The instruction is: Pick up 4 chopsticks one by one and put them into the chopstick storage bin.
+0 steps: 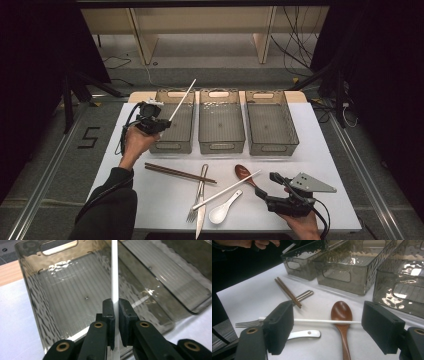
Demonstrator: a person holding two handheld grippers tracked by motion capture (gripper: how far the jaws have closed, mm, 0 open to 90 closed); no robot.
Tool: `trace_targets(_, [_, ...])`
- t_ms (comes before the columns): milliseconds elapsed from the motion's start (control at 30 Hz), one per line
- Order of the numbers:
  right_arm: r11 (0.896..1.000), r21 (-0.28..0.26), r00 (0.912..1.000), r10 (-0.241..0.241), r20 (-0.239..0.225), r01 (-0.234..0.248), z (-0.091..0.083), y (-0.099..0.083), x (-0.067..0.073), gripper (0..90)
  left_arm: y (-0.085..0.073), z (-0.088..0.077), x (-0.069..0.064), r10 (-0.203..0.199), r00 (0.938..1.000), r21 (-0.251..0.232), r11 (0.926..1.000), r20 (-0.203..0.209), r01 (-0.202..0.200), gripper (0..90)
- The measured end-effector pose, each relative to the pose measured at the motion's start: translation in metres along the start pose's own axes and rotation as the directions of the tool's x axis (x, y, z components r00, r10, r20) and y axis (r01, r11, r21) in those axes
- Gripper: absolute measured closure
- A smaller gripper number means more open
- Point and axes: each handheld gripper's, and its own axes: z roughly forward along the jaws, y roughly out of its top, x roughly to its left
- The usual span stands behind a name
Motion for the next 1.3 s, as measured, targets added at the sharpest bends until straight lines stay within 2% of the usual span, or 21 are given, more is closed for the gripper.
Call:
trace_targets(300, [1.0,0.001,1.0,-0.001,-0.002,0.001,0.0,0.0,0.0,26.7,0.002,0.01,0.012,-0.011,0.9996,0.014,0.9998,-0.027,0.011,83.7])
trace_targets(700, [1.0,0.003,1.0,0.002,-0.003,-0.002,0.0,0.0,0.0,26.7,0.004,0.017,0.018,-0.011,0.9986,0.048,0.9988,-0.051,0.013,83.6])
trace_targets(900, [1.0,0.005,1.0,0.001,-0.005,-0.001,0.0,0.0,0.0,26.7,-0.002,0.023,0.022,-0.028,0.9981,0.089,0.9955,-0.054,0.032,83.5])
trace_targets(967, [1.0,0.007,1.0,0.002,-0.006,-0.002,0.001,0.0,0.0,26.7,-0.003,0.025,0.023,-0.042,0.9972,0.086,0.9952,-0.062,0.047,82.9])
trace_targets(1033, [1.0,0.007,1.0,0.002,-0.006,-0.002,0.001,0.0,0.0,26.6,-0.002,0.025,0.023,-0.051,0.997,0.089,0.9945,-0.058,0.057,78.1])
trace_targets(1067, [1.0,0.006,1.0,0.002,-0.005,-0.002,0.001,0.0,0.0,26.6,-0.001,0.024,0.023,-0.043,0.9972,0.093,0.9945,-0.061,0.049,71.8])
trace_targets(1133, [1.0,0.007,1.0,0.006,-0.005,-0.006,0.001,0.0,0.0,26.7,0.002,0.02,0.021,-0.041,0.9971,0.091,0.9947,-0.064,0.047,65.5])
trace_targets(1200, [1.0,0.006,1.0,0.008,-0.006,-0.008,0.001,0.0,0.0,26.6,0.005,0.017,0.019,-0.061,0.9961,0.087,0.994,-0.063,0.066,55.3])
trace_targets(1300, [1.0,0.004,1.0,0.008,-0.006,-0.008,0.001,0.0,0.0,26.7,0.006,0.01,0.014,-0.073,0.9964,0.077,0.9941,-0.042,0.076,49.2])
